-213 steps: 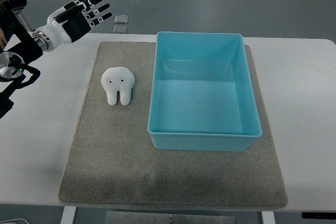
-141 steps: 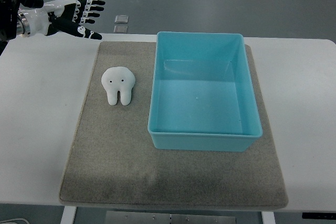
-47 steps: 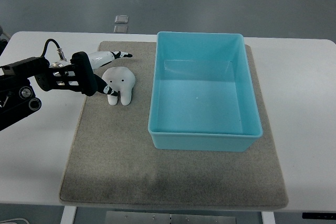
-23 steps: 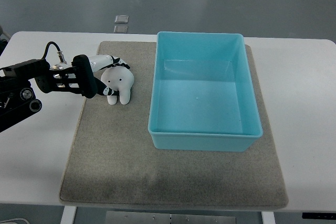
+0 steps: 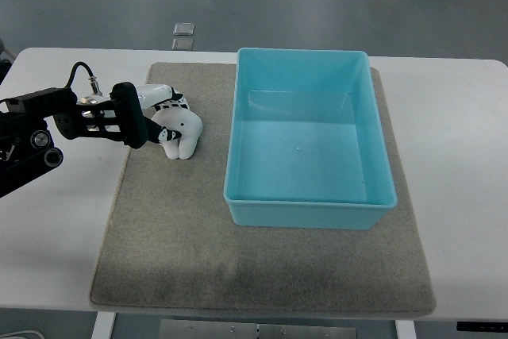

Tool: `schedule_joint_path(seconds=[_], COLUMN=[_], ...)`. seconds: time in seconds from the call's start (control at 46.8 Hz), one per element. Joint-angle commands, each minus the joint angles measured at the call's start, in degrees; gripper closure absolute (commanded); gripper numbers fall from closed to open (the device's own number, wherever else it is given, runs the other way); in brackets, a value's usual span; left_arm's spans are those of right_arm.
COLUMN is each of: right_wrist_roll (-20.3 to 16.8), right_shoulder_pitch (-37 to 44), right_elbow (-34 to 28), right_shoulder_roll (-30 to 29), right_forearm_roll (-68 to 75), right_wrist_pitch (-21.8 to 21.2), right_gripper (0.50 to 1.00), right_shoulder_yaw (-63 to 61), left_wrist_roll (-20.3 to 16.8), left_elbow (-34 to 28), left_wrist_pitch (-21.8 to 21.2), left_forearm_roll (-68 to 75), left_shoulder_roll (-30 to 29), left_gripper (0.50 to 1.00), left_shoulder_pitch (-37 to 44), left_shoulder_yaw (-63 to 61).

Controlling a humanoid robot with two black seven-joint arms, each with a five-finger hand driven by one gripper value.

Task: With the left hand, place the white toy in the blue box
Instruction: 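Lift the white tooth toy up off the mat with the left hand, then carry the toy over the blue box and open the left hand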

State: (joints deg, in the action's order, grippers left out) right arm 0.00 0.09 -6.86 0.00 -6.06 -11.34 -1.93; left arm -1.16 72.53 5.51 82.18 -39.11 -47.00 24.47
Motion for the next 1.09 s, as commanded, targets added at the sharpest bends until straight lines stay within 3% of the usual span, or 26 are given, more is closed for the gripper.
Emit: schedule_joint_path(seconds=[0.0, 0.385, 0.684, 0.898, 1.069], right_wrist_roll=[0.00, 0.00, 0.00, 0.00, 0.00], right_shoulder_pitch=[0.00, 0.00, 0.00, 0.00, 0.00], right_elbow=[0.00, 0.00, 0.00, 0.00, 0.00], right_shoulder_roll=[0.00, 0.00, 0.00, 0.00, 0.00], right_forearm_roll=[0.00, 0.00, 0.00, 0.00, 0.00], right_wrist_pitch=[0.00, 0.00, 0.00, 0.00, 0.00], right_gripper=[0.564, 0.564, 0.564, 0.564, 0.564], right_shoulder_yaw=[0.00, 0.00, 0.00, 0.00, 0.00], left_wrist_roll=[-0.07, -0.07, -0.33, -0.42, -0.33], left_elbow=[-0.02, 0.15, 0.68, 2.26, 2.26], left_wrist_pitch=[0.21, 1.26, 12.77, 15.41, 17.96], left_forearm_roll=[0.00, -0.96, -4.22, -4.83, -5.19], left_shoulder_roll=[-0.09, -2.64, -3.60, -2.29, 2.63], left_gripper=[1.000, 1.000, 1.000, 1.000, 1.000], left_shoulder_pitch=[-0.11, -6.96, -15.57, -20.23, -21.99], left_shoulder_yaw=[0.05, 0.76, 3.04, 3.13, 3.04])
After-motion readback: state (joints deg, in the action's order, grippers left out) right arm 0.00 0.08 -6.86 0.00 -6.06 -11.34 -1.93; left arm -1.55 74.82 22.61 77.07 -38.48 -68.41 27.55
